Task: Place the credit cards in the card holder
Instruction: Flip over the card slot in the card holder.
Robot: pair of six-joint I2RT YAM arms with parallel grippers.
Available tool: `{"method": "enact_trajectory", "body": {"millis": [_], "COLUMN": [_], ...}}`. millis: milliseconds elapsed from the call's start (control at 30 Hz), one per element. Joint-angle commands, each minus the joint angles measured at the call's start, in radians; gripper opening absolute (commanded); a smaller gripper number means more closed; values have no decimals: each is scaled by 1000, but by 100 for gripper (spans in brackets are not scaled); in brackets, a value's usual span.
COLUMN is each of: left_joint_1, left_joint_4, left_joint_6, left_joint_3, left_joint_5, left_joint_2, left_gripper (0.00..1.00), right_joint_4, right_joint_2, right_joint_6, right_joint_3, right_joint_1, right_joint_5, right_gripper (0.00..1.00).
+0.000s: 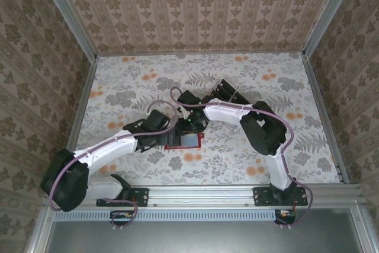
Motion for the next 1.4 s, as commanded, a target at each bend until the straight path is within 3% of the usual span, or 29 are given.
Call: {"method": "enact_trajectory", "body": {"millis": [0,267,533,1100,1367], "left_joint_1": [-37,-120,-171,-194,-201], "left_joint_4": [37,168,227,267,269], "left_joint_6": [15,-19,-28,-53,-91], "left_joint_3": [-32,-110,-102,-59,-94], "left_joint_5": [-22,-46,-101,-178,-190], "left_joint_2": [-40,-92,-28,161,165], "left_gripper": [100,100,100,100,100], "right_joint_4": [24,36,41,38,41], "right_joint_2": [41,37,37,20,-79], "right_joint_6": [23,28,28,21,39], "right_joint_3": [11,-11,-17,-31,-53], "right_joint_1": [4,5,6,2,-24], "right_joint_5": [-19,-23,-27,-29,-1], "right_gripper": [49,49,49,49,50]}}
